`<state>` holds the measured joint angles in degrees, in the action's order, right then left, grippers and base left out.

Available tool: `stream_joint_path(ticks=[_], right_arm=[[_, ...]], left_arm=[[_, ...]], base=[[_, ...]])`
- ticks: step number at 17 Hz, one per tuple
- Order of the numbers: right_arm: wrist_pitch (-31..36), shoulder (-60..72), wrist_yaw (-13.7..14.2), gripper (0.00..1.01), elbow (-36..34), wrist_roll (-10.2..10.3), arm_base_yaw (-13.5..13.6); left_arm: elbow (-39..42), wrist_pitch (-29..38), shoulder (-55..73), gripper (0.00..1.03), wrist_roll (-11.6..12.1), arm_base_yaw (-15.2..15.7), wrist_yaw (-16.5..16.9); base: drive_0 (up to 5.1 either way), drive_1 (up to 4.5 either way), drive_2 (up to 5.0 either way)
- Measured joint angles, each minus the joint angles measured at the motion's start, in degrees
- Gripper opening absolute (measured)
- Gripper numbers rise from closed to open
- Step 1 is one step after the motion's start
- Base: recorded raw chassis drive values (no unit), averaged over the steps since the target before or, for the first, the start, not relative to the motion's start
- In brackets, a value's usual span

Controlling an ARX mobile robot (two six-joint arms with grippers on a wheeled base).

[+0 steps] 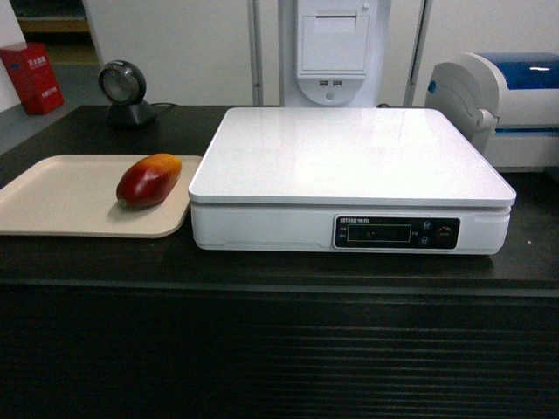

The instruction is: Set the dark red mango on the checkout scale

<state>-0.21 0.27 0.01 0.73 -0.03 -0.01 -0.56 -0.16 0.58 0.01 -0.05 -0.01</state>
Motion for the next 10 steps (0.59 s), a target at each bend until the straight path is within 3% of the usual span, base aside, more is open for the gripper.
stream_joint_path(ticks=[10], right_arm=[[0.00, 0.00, 0.00, 0.98, 0.00, 0.00, 0.00]], left_arm=[[0.00, 0.00, 0.00, 0.98, 0.00, 0.00, 0.00]], base=[[0.0, 0.00, 0.0]])
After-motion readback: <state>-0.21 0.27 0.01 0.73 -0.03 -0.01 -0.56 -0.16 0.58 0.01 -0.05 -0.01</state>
